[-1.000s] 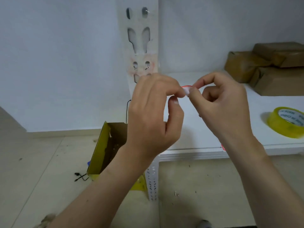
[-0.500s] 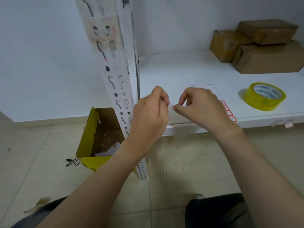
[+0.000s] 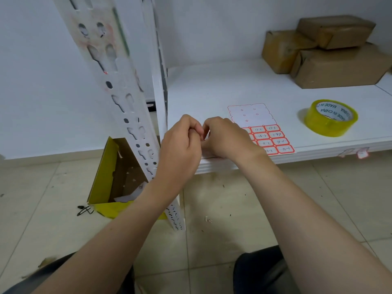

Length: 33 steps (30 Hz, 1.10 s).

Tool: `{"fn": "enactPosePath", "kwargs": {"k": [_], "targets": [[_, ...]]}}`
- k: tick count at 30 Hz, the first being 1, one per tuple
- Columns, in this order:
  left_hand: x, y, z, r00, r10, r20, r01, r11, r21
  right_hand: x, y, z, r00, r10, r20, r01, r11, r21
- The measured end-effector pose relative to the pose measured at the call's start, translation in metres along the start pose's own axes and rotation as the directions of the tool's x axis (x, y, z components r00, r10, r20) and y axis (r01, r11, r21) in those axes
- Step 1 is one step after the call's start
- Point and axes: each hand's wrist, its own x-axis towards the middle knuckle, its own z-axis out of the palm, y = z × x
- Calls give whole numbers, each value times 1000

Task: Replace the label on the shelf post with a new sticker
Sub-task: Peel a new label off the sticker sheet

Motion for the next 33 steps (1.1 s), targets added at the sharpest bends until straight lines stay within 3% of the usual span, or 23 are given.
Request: {"fn": "enactPosePath", "kwargs": {"k": [9, 13, 16, 19, 21, 23, 24, 28, 31, 33], "targets": [[19, 24, 19, 996, -77, -48, 71, 991, -111, -6, -6, -3, 999, 47, -9, -47, 996, -74], [24, 31, 21, 993, -90, -74, 80, 989, -126, -6, 8, -13, 993, 73, 93, -84, 989, 122], [23, 37, 26, 988, -157, -8, 155, 982, -104, -7, 36, -32, 994, 101, -40, -91, 976, 199], [27, 40, 33, 934, -306, 184, 316, 949, -27, -16, 68, -48, 987, 73, -143, -53, 989, 135], [27, 42, 37, 880, -364, 304, 377, 926, 16, -26, 87, -50, 999, 36, -11, -35, 997, 71], [24, 42, 40, 861, -370, 349, 377, 925, 51, -35, 101, -41, 989, 3, 151, 3, 999, -37], [23, 42, 41, 863, -365, 350, 367, 928, 63, -37, 107, -36, 986, -20, 166, 32, 997, -72], [26, 41, 42, 851, -414, 322, 426, 904, 34, -38, 114, -39, 992, -126, -18, 124, 987, -100], [28, 43, 43, 818, -469, 334, 510, 859, -42, -39, 113, -43, 969, -91, -230, 106, 993, 53], [28, 48, 44, 765, -499, 408, 595, 790, -149, -41, 108, -45, 906, -65, -418, 150, 973, 174]]}}
